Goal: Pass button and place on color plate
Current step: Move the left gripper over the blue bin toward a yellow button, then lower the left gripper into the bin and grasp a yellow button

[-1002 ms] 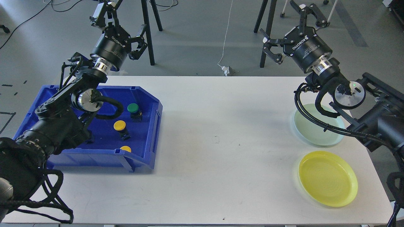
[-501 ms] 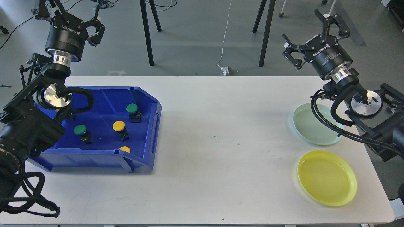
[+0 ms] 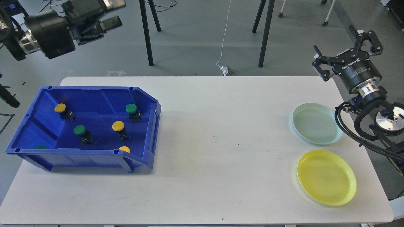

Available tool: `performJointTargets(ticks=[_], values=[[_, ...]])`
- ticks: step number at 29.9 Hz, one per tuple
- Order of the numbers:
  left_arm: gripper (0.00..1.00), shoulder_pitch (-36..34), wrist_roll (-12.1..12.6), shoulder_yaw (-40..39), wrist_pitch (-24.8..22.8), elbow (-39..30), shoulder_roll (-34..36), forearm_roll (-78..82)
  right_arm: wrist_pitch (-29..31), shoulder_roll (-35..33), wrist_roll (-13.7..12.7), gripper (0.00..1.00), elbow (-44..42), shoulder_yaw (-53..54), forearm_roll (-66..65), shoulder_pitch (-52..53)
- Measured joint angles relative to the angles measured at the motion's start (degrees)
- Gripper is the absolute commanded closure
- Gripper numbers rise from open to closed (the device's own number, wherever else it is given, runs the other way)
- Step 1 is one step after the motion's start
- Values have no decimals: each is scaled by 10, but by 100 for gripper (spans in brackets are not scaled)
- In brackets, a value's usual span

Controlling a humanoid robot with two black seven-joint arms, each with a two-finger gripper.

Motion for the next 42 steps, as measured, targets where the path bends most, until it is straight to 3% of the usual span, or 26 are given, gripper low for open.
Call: performJointTargets(ticks=[4,7,12,18,28,42], values=[[2,-105,0,186,0,-40,18,180,0,-5,0,0,2,3,0,-2],[2,-113,0,242,0,-39,12,249,0,-6,0,0,2,4,0,-9],[2,-77,0,254,0,5,-25,276,0,-6,0,0,2,4,-1,-24],[2,-42,0,255,0,88,-120,272,0,-6,0,0,1,4,-1,-32],[2,14,0,254,0,218,-182,274,0,-11,0,0,1,4,-1,-35],[2,38,0,248,0,289,-235,270,0,-16,0,0,2,4,-1,-50]])
